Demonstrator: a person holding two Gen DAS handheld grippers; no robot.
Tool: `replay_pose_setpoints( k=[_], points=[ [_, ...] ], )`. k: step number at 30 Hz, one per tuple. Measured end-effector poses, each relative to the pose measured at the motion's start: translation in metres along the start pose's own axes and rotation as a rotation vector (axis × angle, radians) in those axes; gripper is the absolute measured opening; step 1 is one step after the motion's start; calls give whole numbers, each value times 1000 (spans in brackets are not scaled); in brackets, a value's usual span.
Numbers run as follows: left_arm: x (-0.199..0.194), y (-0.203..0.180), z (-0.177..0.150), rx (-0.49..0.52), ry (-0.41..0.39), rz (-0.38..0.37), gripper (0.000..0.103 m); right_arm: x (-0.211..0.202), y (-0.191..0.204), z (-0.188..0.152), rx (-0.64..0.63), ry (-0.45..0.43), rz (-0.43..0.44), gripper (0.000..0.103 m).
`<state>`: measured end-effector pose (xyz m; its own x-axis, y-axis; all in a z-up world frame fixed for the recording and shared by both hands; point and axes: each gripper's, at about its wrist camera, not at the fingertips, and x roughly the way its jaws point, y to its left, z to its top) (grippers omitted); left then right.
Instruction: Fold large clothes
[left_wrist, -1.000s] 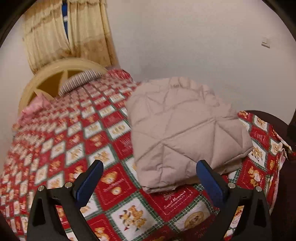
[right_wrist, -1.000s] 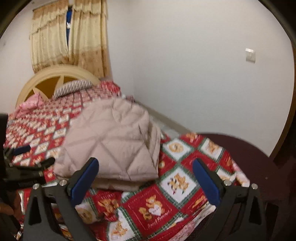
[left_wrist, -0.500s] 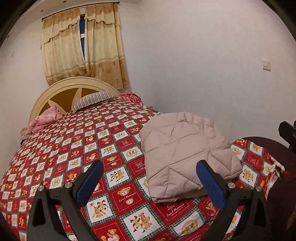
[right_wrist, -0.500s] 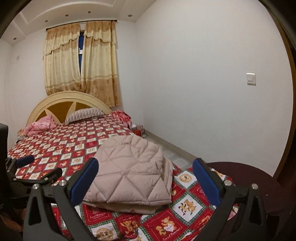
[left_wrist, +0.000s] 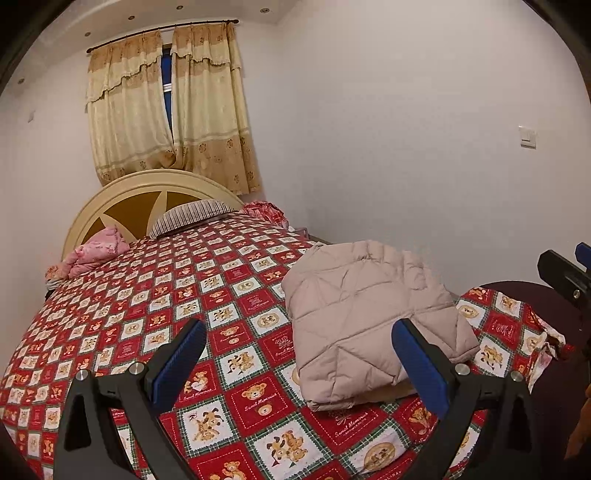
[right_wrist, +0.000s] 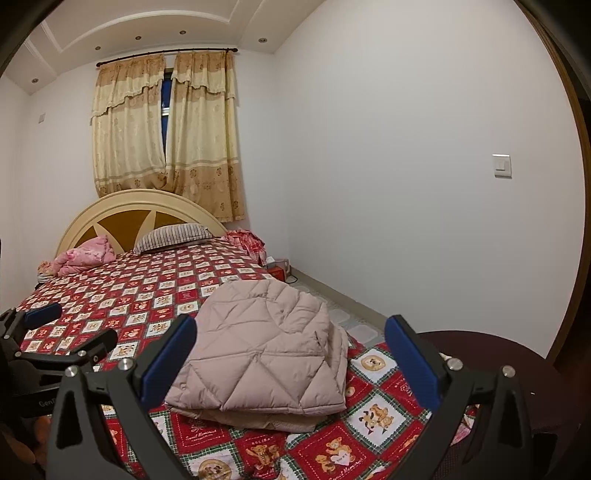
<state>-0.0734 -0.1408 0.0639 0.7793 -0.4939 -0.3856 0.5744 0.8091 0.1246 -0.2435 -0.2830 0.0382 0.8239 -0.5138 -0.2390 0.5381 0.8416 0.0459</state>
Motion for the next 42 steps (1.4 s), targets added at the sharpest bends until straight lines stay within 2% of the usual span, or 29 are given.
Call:
replay_pose_setpoints(
  k=[34,42],
  points=[
    [3,4,-3,-14,19,-3,101,-7,6,-6,19,30,-8,103],
    [6,8,-3,-14,20,17,101,-6,6,-6,24,32,-12,103]
  ],
)
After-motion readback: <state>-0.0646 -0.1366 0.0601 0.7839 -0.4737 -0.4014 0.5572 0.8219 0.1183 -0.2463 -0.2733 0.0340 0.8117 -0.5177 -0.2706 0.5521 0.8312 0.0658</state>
